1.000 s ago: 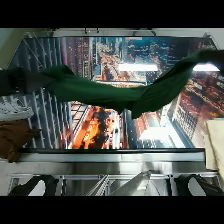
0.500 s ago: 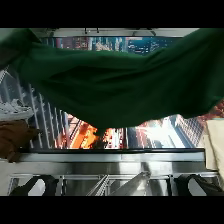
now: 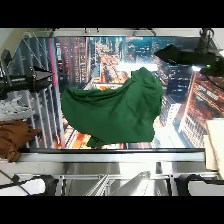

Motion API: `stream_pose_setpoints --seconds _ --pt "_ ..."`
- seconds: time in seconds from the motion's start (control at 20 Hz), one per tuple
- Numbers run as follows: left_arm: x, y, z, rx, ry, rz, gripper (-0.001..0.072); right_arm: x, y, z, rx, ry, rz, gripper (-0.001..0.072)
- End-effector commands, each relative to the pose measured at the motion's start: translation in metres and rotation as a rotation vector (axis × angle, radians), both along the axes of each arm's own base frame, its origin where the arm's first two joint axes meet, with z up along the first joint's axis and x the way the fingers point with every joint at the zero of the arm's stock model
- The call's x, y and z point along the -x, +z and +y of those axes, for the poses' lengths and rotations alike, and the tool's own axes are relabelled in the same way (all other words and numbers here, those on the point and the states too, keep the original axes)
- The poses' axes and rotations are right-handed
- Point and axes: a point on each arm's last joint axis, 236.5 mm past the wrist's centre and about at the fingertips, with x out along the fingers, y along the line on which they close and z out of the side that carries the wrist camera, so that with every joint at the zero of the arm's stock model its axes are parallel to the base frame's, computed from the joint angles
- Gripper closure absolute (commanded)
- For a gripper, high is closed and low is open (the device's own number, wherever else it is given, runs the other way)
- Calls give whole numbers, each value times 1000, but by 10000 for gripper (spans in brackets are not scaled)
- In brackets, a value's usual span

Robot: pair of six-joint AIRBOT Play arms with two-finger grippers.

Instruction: Fold the shirts.

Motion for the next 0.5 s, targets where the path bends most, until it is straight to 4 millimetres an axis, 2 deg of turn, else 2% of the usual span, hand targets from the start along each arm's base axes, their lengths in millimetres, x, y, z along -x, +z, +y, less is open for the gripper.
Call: stream_pose_setpoints --seconds 0.0,0.1,0.2,0.25,0.35,0.45 --pt "-2 -12 45 -24 2 44 -13 44 -23 -41 -3 58 206 212" --pt "22 -44 66 -161 -6 172 -13 83 -62 -68 60 39 380 306" --pt "55 -89 84 -296 -10 328 -13 114 -104 -85 73 -21 501 305" --pt "68 -106 85 -314 -14 382 -13 125 -123 -88 53 -56 545 304" --pt "82 -133 78 -289 0 442 -8 153 -161 -79 4 -88 654 304" --pt "92 -157 72 -279 21 485 70 183 -189 -58 -35 -62 757 306"
